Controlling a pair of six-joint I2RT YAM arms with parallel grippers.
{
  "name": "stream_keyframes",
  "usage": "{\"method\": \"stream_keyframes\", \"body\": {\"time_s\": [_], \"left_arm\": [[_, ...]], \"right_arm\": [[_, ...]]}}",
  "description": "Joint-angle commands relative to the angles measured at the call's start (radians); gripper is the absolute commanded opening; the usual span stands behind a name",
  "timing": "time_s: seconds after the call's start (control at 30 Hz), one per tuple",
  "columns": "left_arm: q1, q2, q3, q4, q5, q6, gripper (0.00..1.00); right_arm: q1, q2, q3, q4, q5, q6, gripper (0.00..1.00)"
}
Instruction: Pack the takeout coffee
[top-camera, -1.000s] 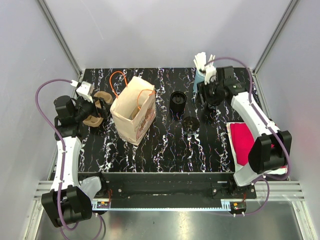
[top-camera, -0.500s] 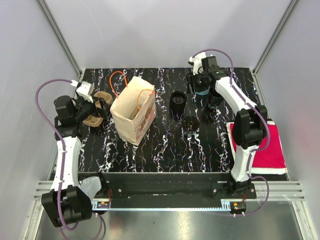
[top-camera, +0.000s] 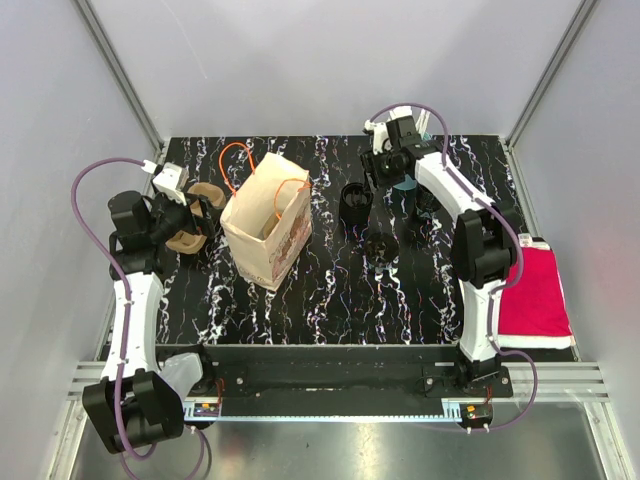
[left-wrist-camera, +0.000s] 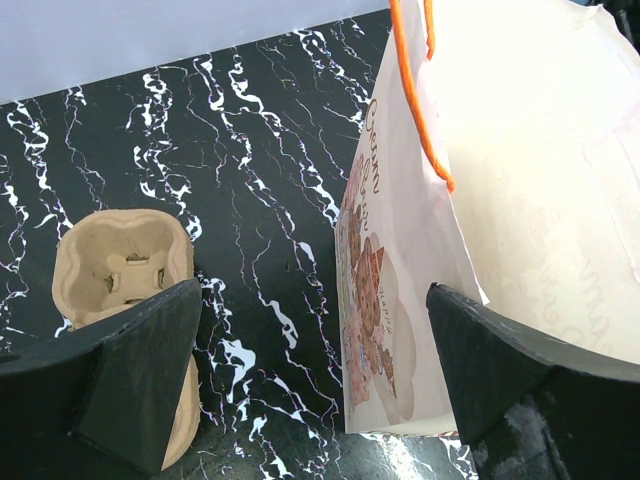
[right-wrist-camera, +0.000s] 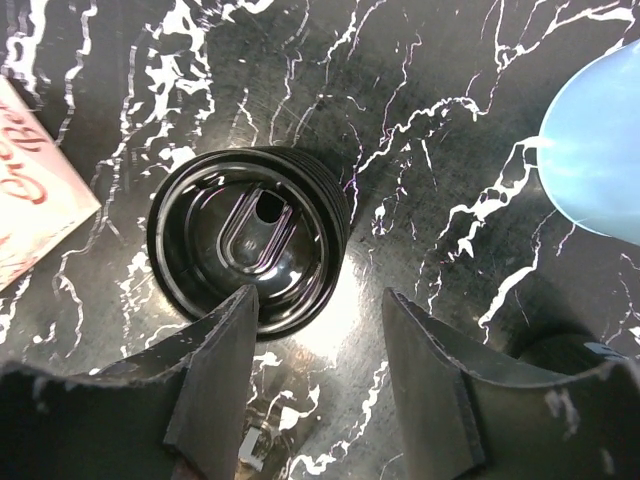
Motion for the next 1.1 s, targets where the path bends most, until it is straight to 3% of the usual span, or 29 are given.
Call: {"method": "stream_keyframes", "body": {"time_s": [0.0,0.3,0.8,1.07], "left_arm": [[0.005,0.004,0.001,0.048,0.033,0.005,0.99],[0.005,0.007,0.001,0.05,0.033,0.005,0.99],[0.005,0.015,0.001,0.05,0.038,0.005,0.99],[0.005,0.013,0.003,0.048,0.039,0.005,0.99]], "right_arm": [[0.021,0.031,0.049,0.016,0.034,0.004,0.57],[0.028,0.061,0.058,0.014,0.051,0.003,0.49],[0.039,0.057,0.067,0.012,0.075,0.001,0.15],[0.045,0.06,0.067,0.008,0.08,-0.007,0.16]]}}
